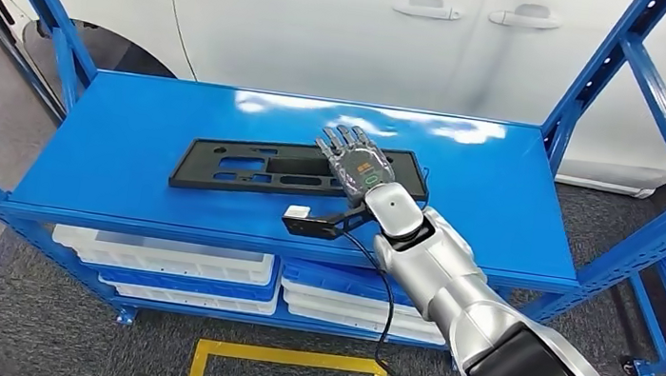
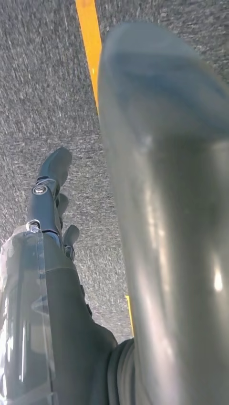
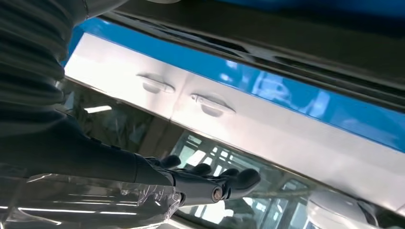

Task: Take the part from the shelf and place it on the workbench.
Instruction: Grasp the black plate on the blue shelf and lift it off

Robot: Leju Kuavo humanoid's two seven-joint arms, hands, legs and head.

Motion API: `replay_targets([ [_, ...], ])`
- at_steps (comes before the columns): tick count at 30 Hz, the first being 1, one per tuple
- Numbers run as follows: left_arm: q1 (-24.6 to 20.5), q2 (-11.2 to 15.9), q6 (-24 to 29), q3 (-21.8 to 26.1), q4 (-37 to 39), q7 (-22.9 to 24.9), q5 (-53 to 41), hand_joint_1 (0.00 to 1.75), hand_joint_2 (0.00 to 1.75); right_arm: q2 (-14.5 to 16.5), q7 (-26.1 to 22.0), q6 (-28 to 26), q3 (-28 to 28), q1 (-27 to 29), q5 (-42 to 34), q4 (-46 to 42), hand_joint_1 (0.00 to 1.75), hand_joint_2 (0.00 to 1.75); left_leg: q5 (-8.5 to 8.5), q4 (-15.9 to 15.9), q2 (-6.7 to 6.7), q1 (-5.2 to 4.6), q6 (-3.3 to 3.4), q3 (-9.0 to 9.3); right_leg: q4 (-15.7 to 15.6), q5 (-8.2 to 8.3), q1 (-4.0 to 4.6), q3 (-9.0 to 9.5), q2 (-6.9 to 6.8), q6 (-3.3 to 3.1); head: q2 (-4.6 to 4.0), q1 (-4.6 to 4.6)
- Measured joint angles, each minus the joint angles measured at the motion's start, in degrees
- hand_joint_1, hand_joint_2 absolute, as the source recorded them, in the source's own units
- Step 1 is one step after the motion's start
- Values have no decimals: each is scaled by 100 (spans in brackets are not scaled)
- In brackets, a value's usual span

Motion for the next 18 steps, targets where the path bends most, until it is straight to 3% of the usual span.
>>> replay_targets([
  [2,-1,4,0,-1,1,0,-6,0,0,25,64,59,-1,-19,0,119,0,175,-286,732,1,26,-46,-342,10,-8,5,4,-1,-9,1,0],
  [3,1,9,0,-1,1,0,-11,0,0,26,93,82,-3,-20,-1,171,0,175,-293,891,2,36,-64,-425,18,-14,6,6,-1,-8,0,0],
  [4,0,15,-1,-1,1,0,-20,0,0,27,116,106,-6,-23,-4,219,0,175,-186,822,3,45,-77,-399,29,-24,6,11,2,-1,0,0],
  [7,-24,37,-3,-4,1,-1,-46,0,0,27,162,185,-26,-68,-17,321,0,175,352,-271,7,57,-67,113,89,-77,11,20,17,52,0,0],
  [9,-48,42,-11,-9,4,0,-55,0,0,25,188,233,-45,-115,-18,384,0,175,430,-648,1,41,-18,290,120,-92,30,-3,27,106,1,-1],
  [11,-60,42,-19,-16,7,3,-61,0,0,22,197,265,-58,-143,-18,439,0,175,423,-657,-7,35,48,287,117,-86,37,-17,30,161,1,0],
  [13,-72,43,-20,-24,7,7,-63,0,0,18,200,284,-66,-170,-10,481,0,175,445,-689,-4,49,122,293,233,-180,22,-68,25,219,1,1],
  [14,-84,43,-21,-30,7,8,-63,0,0,16,199,303,-70,-187,-2,501,0,175,455,-705,-1,56,154,298,449,-312,15,-168,24,246,0,0],
  [16,-103,44,-22,-40,7,8,-63,0,0,13,197,361,-74,-206,22,544,0,175,458,-712,4,56,190,298,1212,-681,9,-533,22,283,0,0],
  [17,-105,44,-22,-43,7,8,-63,0,0,13,196,390,-74,-204,40,568,0,175,456,-710,5,55,195,297,1595,-813,8,-722,22,293,0,0],
  [18,-104,44,-23,-45,7,9,-63,0,0,12,197,417,-74,-202,63,591,0,175,453,-706,4,54,197,298,1819,-845,7,-845,21,296,0,0],
])
